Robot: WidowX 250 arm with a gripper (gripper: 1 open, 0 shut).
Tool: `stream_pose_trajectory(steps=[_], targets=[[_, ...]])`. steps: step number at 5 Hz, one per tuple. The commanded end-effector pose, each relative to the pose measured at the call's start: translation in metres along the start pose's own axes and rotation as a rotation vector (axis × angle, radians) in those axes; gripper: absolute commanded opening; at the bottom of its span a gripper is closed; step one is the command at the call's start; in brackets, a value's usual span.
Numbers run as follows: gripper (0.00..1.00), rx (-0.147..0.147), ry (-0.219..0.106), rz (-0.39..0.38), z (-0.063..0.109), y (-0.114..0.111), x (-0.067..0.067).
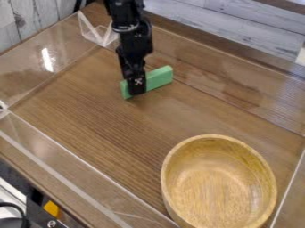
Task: Put the green block in the brown bowl
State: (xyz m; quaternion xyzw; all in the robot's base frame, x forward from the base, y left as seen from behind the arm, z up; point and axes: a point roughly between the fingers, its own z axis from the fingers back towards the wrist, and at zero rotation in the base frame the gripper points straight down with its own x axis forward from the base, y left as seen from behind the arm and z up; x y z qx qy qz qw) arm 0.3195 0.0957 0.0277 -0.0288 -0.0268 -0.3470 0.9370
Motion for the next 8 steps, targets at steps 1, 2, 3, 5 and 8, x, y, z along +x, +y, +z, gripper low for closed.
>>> stream_pose_trajectory(steps=[1,2,3,5,8], targets=[[0.00,0.040,-0.029,-0.057,0.016,0.003,0.016],[0.00,0.016,-0.023,-0.049,0.013,-0.002,0.026],[0.00,-0.014,-0.021,-0.021,0.016,-0.006,0.038],[0.00,-0.067,-0.025,0.051,0.028,-0.011,0.058],[0.00,-0.096,-0.018,0.060,0.053,0.018,0.058]])
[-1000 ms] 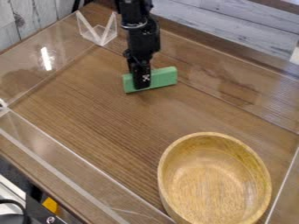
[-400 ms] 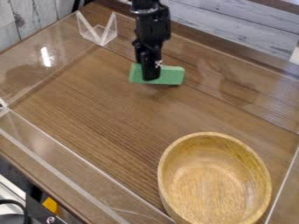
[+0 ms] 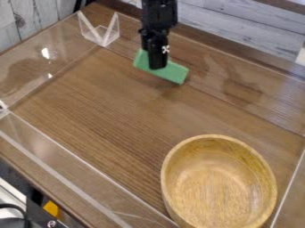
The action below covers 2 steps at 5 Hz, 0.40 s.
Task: Put the green block in the brown bowl
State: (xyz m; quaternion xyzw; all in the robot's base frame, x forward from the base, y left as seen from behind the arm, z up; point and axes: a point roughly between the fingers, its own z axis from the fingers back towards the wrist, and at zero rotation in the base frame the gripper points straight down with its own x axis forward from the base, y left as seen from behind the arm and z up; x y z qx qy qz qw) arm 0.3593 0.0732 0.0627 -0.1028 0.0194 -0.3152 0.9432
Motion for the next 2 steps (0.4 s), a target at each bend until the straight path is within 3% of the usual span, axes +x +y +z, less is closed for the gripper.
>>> stream_pose_trajectory(steps=[1,2], targets=[[0.00,0.062,-0.046,-0.081,0.0274,0.0099,0.0172],[0.00,0.055,-0.037,-0.174,0.0259,0.0090,0.0154]])
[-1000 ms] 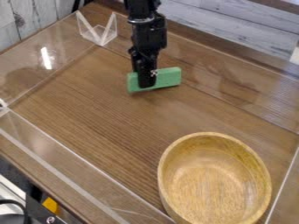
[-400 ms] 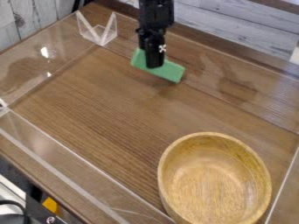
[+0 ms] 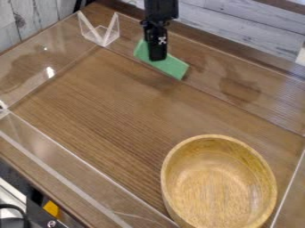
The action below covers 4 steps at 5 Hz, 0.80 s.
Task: Put the green block in the brown bowl
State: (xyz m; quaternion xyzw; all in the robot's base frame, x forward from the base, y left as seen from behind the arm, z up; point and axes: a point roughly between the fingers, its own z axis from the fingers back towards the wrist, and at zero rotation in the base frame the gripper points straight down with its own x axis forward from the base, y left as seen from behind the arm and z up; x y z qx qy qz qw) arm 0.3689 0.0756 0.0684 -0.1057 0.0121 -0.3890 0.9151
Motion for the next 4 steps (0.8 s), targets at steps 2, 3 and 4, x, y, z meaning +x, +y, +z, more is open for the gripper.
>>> stream_pose_trajectory(steps=[2,3,4], targets=[[0.00,0.065,-0.062,0.069,0.0250,0.0097,-0.0027],[0.00,0.062,-0.070,0.075,0.0275,0.0054,0.0011],[0.00,0.058,-0.078,0.085,0.0296,0.0008,0.0047]])
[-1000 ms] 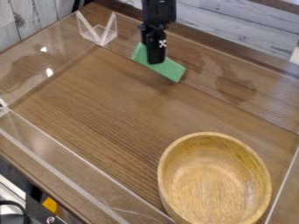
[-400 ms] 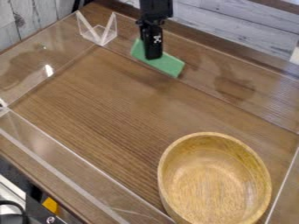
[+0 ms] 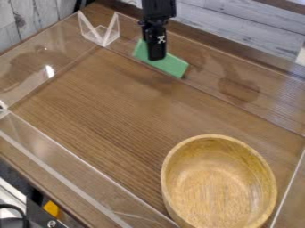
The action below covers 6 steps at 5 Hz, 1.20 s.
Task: Put the green block in the brown bowl
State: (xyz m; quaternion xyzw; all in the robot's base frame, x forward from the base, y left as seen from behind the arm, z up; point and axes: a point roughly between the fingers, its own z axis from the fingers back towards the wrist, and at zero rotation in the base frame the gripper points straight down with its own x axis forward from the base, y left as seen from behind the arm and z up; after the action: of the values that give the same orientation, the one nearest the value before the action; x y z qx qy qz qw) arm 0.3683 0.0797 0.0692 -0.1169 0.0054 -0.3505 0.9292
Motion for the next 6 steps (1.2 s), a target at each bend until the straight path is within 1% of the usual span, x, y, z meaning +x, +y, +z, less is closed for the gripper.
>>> stream_pose_trajectory(steps=[1,2,3,5,6], targets=[[0.00,0.065,-0.059,0.015,0.025,0.000,0.006],[0.00,0.061,-0.065,0.023,0.022,0.002,0.004],[0.00,0.060,-0.081,0.080,0.026,-0.005,0.010],[0.00,0.078,-0.087,0.112,0.019,-0.018,0.026],[0.00,0.084,-0.084,0.112,0.015,-0.014,0.025]])
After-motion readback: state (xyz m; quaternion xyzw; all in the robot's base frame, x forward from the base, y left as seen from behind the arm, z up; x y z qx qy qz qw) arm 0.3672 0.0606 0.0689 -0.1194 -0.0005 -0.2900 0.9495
